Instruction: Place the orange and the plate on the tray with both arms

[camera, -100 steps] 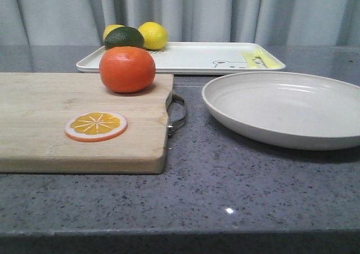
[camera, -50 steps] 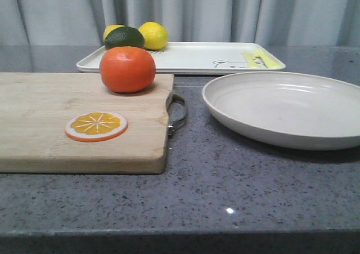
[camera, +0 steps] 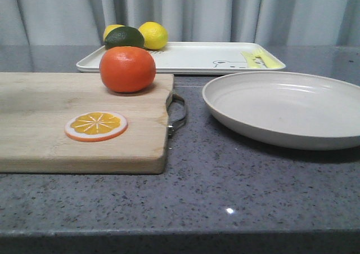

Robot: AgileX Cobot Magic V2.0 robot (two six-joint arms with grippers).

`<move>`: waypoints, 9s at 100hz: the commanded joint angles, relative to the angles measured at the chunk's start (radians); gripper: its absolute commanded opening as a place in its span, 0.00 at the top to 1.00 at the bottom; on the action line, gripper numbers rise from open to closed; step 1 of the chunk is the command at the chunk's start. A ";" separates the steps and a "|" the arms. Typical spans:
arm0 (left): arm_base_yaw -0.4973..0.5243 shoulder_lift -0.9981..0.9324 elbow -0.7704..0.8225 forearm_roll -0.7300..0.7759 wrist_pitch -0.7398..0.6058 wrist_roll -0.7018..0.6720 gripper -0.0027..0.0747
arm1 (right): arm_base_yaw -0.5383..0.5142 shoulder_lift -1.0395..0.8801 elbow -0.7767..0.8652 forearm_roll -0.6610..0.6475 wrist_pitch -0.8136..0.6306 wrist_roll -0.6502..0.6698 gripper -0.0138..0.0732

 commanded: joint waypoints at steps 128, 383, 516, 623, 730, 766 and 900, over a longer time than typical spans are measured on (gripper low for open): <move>-0.138 0.633 -0.621 -0.196 0.550 0.029 0.27 | -0.003 0.016 -0.034 -0.007 -0.083 -0.002 0.92; -0.461 0.951 -1.072 -0.326 0.605 0.029 0.22 | -0.003 0.016 -0.034 -0.007 -0.083 -0.002 0.92; -0.435 0.164 -0.364 -0.163 0.299 0.059 0.96 | 0.092 0.239 -0.209 -0.008 0.358 -0.057 0.89; -0.435 -0.210 -0.093 -0.173 0.305 0.053 0.96 | 0.158 1.046 -0.707 0.160 0.615 -0.060 0.41; -0.435 -0.210 -0.091 -0.173 0.308 0.053 0.96 | 0.155 1.112 -0.746 0.250 0.579 -0.051 0.92; -0.435 -0.210 -0.091 -0.201 0.314 0.053 0.96 | 0.155 1.179 -0.995 0.347 0.599 -0.060 0.92; -0.435 -0.208 -0.091 -0.201 0.342 0.053 0.96 | 0.156 1.929 -1.958 0.576 0.709 -0.142 0.92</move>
